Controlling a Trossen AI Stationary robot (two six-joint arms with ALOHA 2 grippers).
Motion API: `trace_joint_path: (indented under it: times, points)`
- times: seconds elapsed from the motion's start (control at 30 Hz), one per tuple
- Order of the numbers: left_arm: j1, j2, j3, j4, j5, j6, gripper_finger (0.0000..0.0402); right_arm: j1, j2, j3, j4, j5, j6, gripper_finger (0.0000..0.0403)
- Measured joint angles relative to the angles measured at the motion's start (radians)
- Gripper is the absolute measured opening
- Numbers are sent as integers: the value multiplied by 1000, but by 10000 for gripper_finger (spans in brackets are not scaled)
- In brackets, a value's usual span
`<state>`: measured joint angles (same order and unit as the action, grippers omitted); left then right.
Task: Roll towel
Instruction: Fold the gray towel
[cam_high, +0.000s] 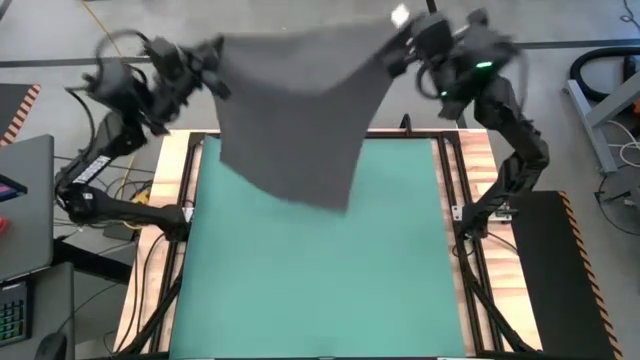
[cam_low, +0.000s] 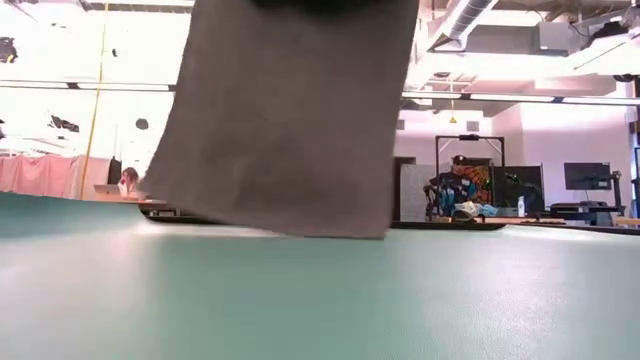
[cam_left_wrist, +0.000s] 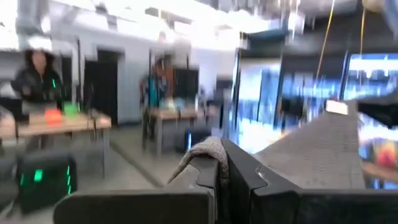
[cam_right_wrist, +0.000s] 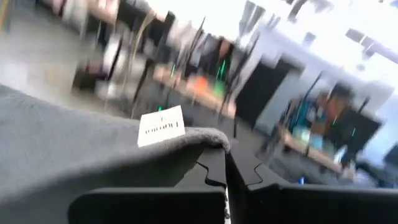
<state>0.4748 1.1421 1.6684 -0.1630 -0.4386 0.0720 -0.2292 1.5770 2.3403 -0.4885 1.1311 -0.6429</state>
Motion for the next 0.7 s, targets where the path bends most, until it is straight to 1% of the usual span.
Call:
trace_joint_path:
  times: [0.1,0.17,0.27,0.33,0.4,0.5,0.6,0.7]
  points:
    - [57,60,98,-16,121,34,0,-5,-3,0,317,-35,-267,9]
    - [76,92,148,-64,206,43,0,31,-3,1,435,-33,-392,9]
    - [76,119,186,-169,313,16,0,118,-6,1,420,5,-453,9]
    - [65,121,189,-269,360,-6,0,194,-3,1,334,58,-430,9]
    - [50,120,189,-426,371,-14,0,281,8,1,179,152,-317,9]
    - [10,123,188,-715,371,-36,0,434,24,-1,-154,280,-29,9]
    - [-49,123,155,-946,373,-109,0,586,60,-1,-510,366,394,9]
    - [-135,104,85,-1089,376,-204,0,733,111,-1,-782,366,858,9]
